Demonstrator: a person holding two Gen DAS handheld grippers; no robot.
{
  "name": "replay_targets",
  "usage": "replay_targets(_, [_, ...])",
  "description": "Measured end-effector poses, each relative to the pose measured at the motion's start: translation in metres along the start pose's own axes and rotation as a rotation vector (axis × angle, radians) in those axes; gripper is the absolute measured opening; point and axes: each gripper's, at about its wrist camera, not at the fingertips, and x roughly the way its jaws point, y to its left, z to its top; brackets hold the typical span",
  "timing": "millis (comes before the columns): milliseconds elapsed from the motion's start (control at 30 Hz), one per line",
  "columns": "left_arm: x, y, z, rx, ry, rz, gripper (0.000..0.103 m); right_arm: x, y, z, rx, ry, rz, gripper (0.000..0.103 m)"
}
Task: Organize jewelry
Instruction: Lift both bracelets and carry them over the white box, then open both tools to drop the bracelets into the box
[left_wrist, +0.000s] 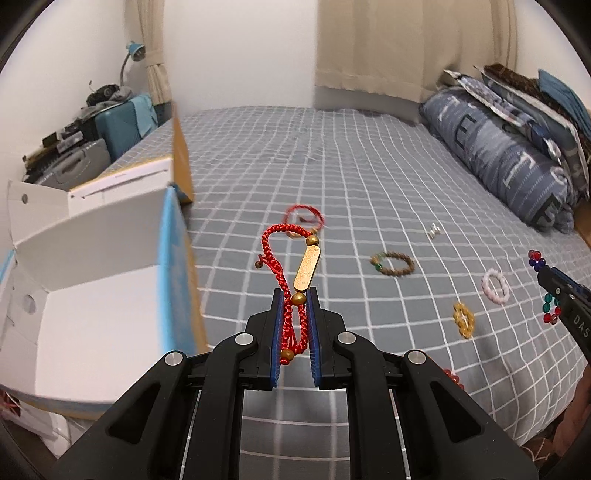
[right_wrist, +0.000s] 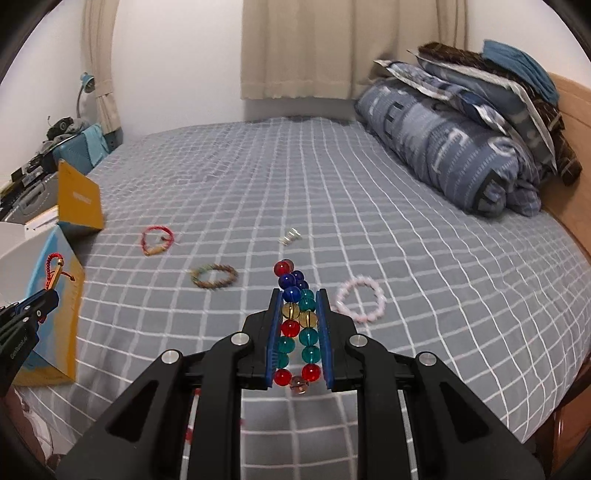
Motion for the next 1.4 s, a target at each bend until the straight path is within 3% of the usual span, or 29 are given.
replay_targets(400, [-0.043, 0.111, 0.033, -0.062, -0.030, 0.138, 0.011, -0.026, 0.123, 0.045, -0.099, -0.043, 0.134, 0.017])
replay_targets(800, [-0.055, 0.243, 0.001, -0.192, 0.063, 0.264, 0.011, -0.040, 0.293, 0.029, -0.240, -0.007, 0.313, 0.017])
replay_targets(1067, [-0.037, 0.293, -0.022, -0.245, 0.156, 0.278, 0.011, -0.025, 0.375, -0.003, -0.316, 0.086, 0.359, 0.017])
replay_targets(1400, [0.002, 0.312, -0.033, -0.271, 0.321, 0.237, 0.012, 0.015, 0.414, -0.026, -0.352, 0.289, 0.333, 0.017])
